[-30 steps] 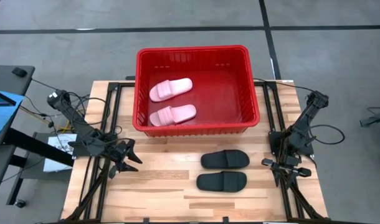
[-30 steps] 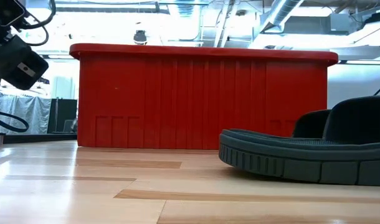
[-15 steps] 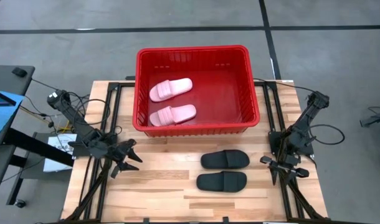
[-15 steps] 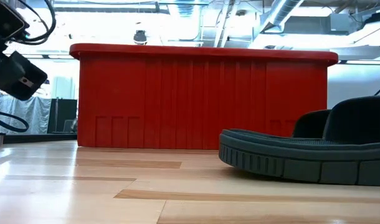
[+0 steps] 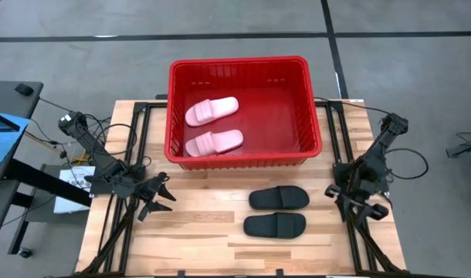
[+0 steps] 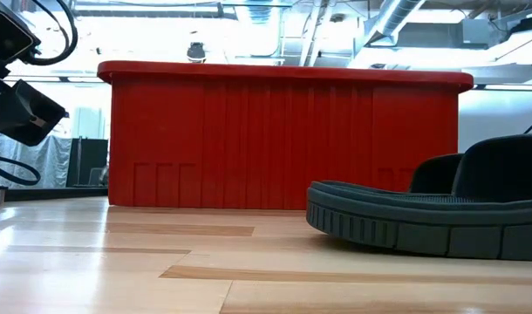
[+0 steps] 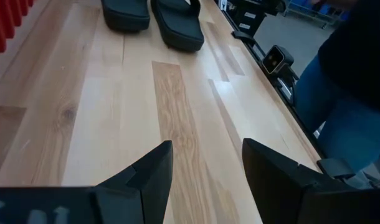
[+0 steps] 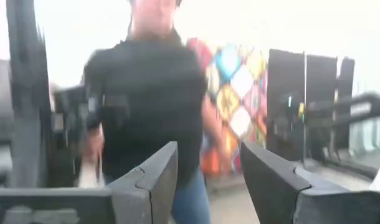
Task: Pick and place slides into bin
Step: Put the top black slide into the red bin
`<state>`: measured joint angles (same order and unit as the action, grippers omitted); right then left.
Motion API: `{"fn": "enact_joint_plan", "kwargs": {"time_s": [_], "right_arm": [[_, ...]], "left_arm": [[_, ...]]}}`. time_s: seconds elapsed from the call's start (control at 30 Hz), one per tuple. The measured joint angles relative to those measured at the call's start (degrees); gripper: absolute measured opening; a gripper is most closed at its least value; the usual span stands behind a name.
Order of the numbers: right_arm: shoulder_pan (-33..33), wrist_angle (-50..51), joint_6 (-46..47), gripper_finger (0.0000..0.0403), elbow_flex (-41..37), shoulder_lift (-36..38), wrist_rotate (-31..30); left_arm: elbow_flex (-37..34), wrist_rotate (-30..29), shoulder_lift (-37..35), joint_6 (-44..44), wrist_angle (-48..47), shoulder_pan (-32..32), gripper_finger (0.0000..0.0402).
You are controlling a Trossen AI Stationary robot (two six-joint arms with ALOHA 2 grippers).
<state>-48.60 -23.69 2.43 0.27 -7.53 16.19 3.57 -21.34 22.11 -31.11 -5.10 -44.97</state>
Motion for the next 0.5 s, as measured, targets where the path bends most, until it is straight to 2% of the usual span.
{"fn": "enact_joint_plan", "kwargs": {"time_s": [0.07, 0.23, 0.3, 0.4, 0.5], "right_arm": [[0.00, -7.59, 2.52, 0.0166, -0.02, 0.00, 0.00], [-0.06, -28.14, 17.92, 0.0166, -0.02, 0.00, 0.01], [0.00, -34.72, 20.90, 0.0166, -0.02, 0.02, -0.35], [0.00, -38.84, 25.35, 0.0166, 0.36, 0.07, -1.10], [0.00, -39.26, 24.88, 0.0166, 1.23, 0.09, -1.10]], "left_arm": [[0.00, -0.02, 0.00, 0.00, -0.02, 0.00, 0.0183], [0.00, -0.02, 0.00, 0.00, -0.09, 0.00, 0.0183], [0.00, -0.01, 0.00, 0.00, -0.11, 0.00, 0.0183], [0.00, -0.02, 0.00, 0.00, -0.13, 0.00, 0.0183], [0.00, 0.00, 0.00, 0.00, -0.15, 0.02, 0.0183]]}}
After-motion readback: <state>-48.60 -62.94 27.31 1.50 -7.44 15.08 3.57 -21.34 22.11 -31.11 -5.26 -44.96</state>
